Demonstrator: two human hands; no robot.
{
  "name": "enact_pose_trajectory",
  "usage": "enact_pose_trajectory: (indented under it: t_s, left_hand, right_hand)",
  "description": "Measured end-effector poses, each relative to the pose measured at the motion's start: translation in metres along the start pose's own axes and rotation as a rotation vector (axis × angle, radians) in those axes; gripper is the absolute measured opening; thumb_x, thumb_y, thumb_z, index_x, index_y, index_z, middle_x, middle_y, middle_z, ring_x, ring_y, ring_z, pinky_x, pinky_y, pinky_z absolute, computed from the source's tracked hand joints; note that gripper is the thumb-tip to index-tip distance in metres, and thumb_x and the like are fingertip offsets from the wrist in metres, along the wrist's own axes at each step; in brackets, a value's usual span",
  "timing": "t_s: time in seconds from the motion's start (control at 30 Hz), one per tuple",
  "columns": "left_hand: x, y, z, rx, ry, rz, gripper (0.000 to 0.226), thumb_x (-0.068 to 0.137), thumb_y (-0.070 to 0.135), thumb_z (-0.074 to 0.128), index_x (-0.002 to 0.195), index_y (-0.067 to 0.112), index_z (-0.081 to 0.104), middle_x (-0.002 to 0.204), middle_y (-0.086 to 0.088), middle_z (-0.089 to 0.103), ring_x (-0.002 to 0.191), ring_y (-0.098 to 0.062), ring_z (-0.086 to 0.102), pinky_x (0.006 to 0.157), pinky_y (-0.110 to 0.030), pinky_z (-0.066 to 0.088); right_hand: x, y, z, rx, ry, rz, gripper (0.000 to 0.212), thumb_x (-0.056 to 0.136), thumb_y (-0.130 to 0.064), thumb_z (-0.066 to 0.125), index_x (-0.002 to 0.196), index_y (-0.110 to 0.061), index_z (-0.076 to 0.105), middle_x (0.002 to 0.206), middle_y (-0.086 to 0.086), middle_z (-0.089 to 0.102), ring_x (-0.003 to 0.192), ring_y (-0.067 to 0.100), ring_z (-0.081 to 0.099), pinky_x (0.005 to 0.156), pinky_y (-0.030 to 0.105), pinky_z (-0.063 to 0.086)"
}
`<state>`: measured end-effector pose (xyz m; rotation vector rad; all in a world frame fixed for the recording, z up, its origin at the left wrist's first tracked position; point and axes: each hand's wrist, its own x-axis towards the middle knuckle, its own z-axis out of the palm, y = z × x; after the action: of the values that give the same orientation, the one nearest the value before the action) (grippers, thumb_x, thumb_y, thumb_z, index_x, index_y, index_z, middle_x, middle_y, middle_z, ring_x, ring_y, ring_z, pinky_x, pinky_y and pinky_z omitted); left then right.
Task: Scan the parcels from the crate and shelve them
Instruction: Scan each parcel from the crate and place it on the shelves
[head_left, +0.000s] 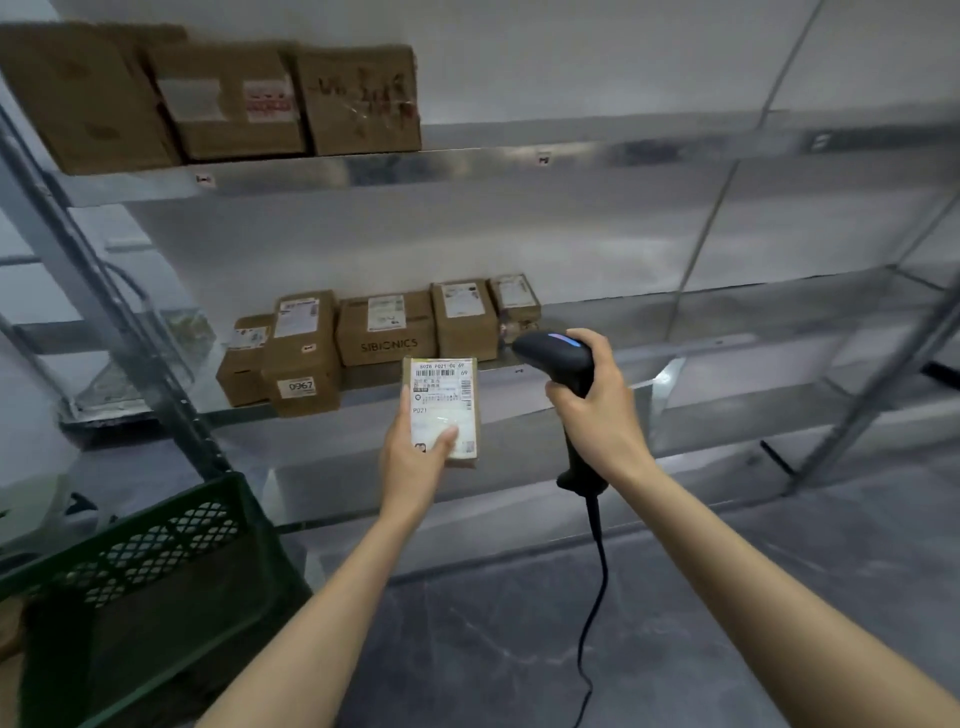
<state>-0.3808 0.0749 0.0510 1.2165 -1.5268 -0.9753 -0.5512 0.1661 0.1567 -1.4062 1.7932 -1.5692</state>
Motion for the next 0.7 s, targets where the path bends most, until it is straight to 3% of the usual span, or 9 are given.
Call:
enact_pose_trajectory:
  t_s: [0.1, 0.23, 0.57, 0.7]
  left_hand:
    - [0.019, 0.012, 0.038, -0.020, -0.052, 0.024, 0.077, 0.089, 0.021, 0.065, 0.150, 0.033, 0.020, 0.138, 0.001, 0.050, 0.119, -0.016, 0.052, 0.101, -0.043, 0.046]
    - [0.050, 0.028, 0.085, -0.024, -0.078, 0.049, 0.076, 0.089, 0.023, 0.066, 0.150, 0.031, 0.022, 0.139, 0.000, 0.050, 0.125, -0.020, 0.048, 0.105, -0.045, 0.041]
    - [0.107, 0.061, 0.149, -0.074, -0.054, 0.133, 0.073, 0.087, 0.019, 0.069, 0.148, 0.026, 0.031, 0.138, 0.004, 0.053, 0.124, -0.012, 0.050, 0.106, -0.038, 0.041]
    - [0.107, 0.068, 0.156, -0.043, 0.024, 0.144, 0.072, 0.086, 0.020, 0.068, 0.148, 0.030, 0.032, 0.134, 0.007, 0.053, 0.122, -0.012, 0.049, 0.097, -0.023, 0.037]
  right_hand:
    - [0.018, 0.012, -0.026, -0.039, 0.071, 0.024, 0.051, 0.084, -0.002, 0.054, 0.119, -0.038, 0.044, 0.091, -0.017, 0.057, 0.066, -0.001, 0.055, 0.051, 0.008, 0.041]
    - [0.050, 0.021, -0.055, -0.082, 0.136, 0.040, 0.051, 0.083, -0.002, 0.054, 0.114, -0.042, 0.044, 0.086, -0.018, 0.058, 0.061, 0.000, 0.055, 0.049, 0.010, 0.040]
    - [0.112, 0.029, -0.093, -0.086, 0.185, 0.035, 0.052, 0.083, -0.005, 0.054, 0.108, -0.049, 0.043, 0.081, -0.014, 0.059, 0.054, 0.003, 0.051, 0.049, 0.017, 0.042]
    - [0.115, 0.025, -0.099, -0.056, 0.131, -0.003, 0.049, 0.084, -0.003, 0.054, 0.118, -0.037, 0.046, 0.086, -0.015, 0.057, 0.060, -0.002, 0.052, 0.050, 0.009, 0.040]
